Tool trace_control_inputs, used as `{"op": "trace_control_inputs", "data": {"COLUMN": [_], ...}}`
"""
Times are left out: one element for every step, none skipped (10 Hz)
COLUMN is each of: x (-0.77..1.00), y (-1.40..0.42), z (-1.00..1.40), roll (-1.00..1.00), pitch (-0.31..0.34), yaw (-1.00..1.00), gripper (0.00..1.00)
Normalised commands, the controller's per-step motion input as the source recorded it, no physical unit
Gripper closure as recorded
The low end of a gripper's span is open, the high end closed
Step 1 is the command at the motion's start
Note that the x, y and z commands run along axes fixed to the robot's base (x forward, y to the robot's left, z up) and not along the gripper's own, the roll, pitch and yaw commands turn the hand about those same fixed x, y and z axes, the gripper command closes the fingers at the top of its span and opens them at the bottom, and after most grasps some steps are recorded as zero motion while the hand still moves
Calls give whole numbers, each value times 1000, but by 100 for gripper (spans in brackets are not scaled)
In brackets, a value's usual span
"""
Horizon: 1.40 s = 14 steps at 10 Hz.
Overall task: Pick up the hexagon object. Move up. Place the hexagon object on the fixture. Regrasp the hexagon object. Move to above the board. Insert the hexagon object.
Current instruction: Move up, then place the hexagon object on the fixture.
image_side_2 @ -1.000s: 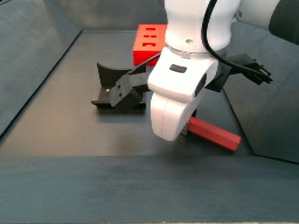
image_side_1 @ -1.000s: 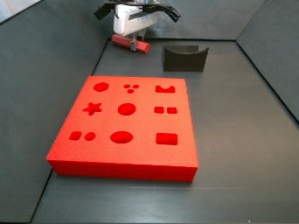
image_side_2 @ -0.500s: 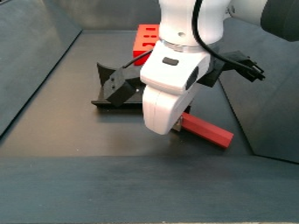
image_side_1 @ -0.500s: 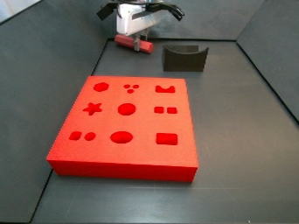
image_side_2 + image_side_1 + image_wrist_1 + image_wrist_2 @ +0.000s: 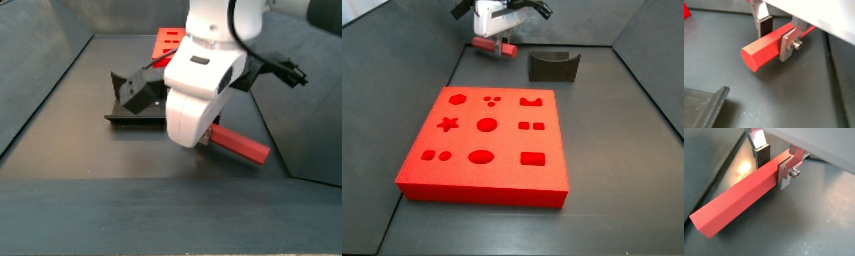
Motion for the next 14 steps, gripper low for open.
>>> {"op": "trace_control_inputs", "data": {"x": [-36,-33,-18,-15,-16,0,-4,-12,-18,-20,-25,-28,-29,-27], "y": [9,7,8,6,-1,0,-1,1,-1,1,-2,-5,-9,-10], "z": [767,684,508,373,199,1000,1000,1000,1000,1000,1000,1000,965,891], "roll": [2,14,38,54,81,0,9,17,42,59,80,91,107,105], "pitch": [28,45,76,97,106,0,10,25,48,68,86,94,105,104], "yaw": [-9,-14,-18,-15,-5,0,5,4,-2,0,9,15,24,27], "gripper": [100,100,100,100,100,100,100,100,100,100,100,100,100,100]}}
